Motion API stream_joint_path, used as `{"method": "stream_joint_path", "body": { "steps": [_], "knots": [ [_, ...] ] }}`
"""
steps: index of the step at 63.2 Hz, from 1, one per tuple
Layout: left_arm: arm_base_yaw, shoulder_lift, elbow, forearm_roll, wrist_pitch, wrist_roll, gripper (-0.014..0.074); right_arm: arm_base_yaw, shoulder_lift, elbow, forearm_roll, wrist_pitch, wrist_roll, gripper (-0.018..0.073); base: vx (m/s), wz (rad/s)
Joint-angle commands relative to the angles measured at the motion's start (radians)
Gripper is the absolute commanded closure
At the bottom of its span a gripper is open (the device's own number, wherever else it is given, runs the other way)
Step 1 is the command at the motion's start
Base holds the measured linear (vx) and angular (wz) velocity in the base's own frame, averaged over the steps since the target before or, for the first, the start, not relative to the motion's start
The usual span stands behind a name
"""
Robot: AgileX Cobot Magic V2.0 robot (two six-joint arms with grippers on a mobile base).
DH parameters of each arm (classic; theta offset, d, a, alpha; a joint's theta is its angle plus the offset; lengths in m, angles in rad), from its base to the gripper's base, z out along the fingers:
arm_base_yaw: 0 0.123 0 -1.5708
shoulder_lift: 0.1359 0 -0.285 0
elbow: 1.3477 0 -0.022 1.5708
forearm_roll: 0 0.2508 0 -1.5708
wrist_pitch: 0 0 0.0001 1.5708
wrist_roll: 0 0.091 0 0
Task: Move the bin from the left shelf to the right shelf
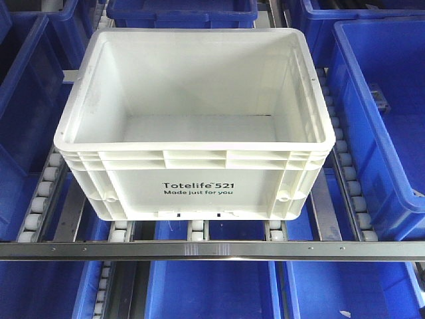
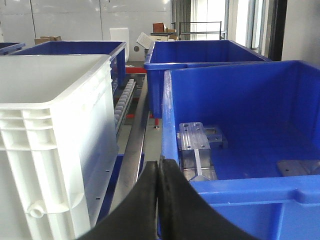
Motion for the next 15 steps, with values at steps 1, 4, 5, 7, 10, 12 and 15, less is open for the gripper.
{"method": "stream_joint_path", "body": {
  "steps": [1,4,5,7,10,12,15],
  "knots": [
    [0.001,-0.011,-0.022,-0.005,-0.069,-0.007,0.0540,0.001,-0.013,0.011,-0.010,-0.082,-0.010,0.0568,0.00,0.00],
    [0.001,-0.011,-0.022,-0.005,-0.069,-0.007,0.0540,0.001,-0.012,0.011,-0.010,-0.082,-0.010,0.0568,0.00,0.00],
    [0.001,-0.011,-0.022,-0.005,-0.069,-0.007,0.0540,0.001,-0.012,0.011,-0.010,-0.082,-0.010,0.0568,0.00,0.00],
    [0.001,-0.011,-0.022,-0.005,-0.069,-0.007,0.0540,0.001,-0.012,0.011,-0.010,-0.082,-0.010,0.0568,0.00,0.00],
    [0.001,-0.011,-0.022,-0.005,-0.069,-0.007,0.0540,0.001,-0.012,0.010,-0.010,-0.082,-0.010,0.0568,0.00,0.00],
    [0.001,-0.011,-0.022,-0.005,-0.069,-0.007,0.0540,0.001,-0.012,0.010,-0.010,-0.082,-0.010,0.0568,0.00,0.00],
    [0.001,-0.011,-0.022,-0.005,-0.069,-0.007,0.0540,0.001,-0.012,0.010,-0.010,-0.082,-0.010,0.0568,0.00,0.00]
  ]
}}
